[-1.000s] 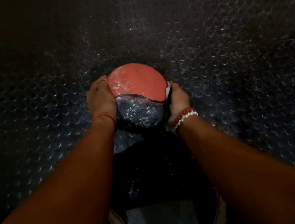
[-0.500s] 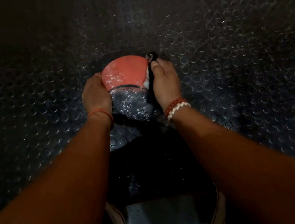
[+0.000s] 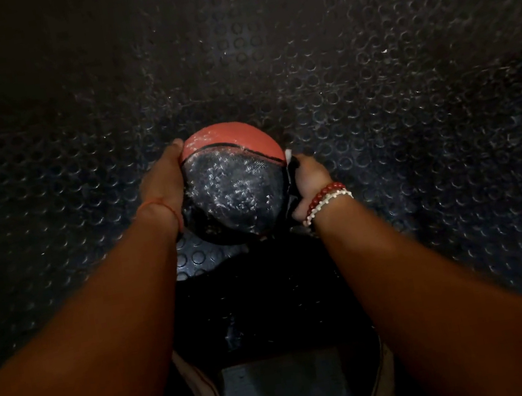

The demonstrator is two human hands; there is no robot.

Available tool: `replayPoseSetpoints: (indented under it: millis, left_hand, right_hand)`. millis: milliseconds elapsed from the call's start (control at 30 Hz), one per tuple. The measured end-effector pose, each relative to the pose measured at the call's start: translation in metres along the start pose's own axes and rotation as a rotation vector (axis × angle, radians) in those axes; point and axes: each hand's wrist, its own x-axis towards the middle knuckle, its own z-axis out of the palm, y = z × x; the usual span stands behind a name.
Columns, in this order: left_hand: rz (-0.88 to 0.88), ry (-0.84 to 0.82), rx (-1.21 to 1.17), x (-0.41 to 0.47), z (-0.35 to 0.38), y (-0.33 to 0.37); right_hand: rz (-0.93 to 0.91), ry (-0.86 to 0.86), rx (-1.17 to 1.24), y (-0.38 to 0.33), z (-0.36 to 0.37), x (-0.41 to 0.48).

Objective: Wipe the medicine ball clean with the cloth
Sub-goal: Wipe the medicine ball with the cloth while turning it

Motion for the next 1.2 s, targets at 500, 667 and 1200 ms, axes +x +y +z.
replayPoseSetpoints:
  millis: [500, 667, 1200]
  left_hand:
    - [0.409, 0.187, 0.232, -0.015, 0.022, -0.005]
    - [0.41, 0.175, 0.278, -0.012, 0.029, -0.002]
    - [0.437, 0.177, 0.366, -0.011, 0.043, 0.012]
  right_hand:
    - [-1.138, 0.148, -0.929, 0.033, 0.026, -0.015]
    - [-0.933, 0.015, -0.735, -0.02, 0.031, 0.018]
    - [-1.004, 0.29, -0.752, 0.032, 0.028, -0.023]
